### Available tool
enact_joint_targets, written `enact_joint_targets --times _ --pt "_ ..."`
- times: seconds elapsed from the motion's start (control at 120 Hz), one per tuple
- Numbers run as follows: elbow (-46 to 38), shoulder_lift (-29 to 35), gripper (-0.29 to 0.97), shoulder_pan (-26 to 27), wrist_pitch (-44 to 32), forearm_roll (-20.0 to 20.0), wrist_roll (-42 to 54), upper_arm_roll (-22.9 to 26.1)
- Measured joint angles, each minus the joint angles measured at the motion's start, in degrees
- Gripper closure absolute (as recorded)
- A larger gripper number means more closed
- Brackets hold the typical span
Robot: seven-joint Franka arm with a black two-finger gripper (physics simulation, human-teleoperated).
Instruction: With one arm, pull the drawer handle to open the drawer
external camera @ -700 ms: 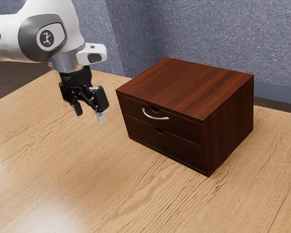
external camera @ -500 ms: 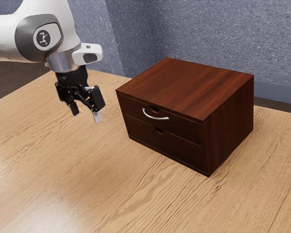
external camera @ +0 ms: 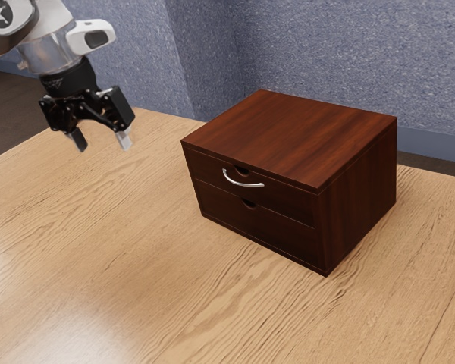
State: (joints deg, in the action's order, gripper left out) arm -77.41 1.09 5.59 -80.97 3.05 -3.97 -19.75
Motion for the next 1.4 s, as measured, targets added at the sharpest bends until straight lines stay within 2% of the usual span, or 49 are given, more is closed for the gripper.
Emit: enact_joint_targets --times 0.192,0.375,0.683,0.808,0.975,1.4 --pt "-0.4 -0.4 0.0 0.0 -0.3 -2.8 -11.3 0.0" --pt "-2.0 -2.6 0.0 -0.9 -4.3 -0.9 -23.6 0.2" --pt "-26.9 9.9 0.0 4.8 -25.0 -3.1 -44.7 1.6" --pt "-30.6 9.9 0.0 5.3 -33.9 -3.1 -51.1 1.8" --pt "-31.8 8.0 0.0 7.2 -41.8 -3.3 -58.5 1.9" --pt "-34.6 4.8 0.0 10.4 -53.5 -3.0 -70.5 1.6"
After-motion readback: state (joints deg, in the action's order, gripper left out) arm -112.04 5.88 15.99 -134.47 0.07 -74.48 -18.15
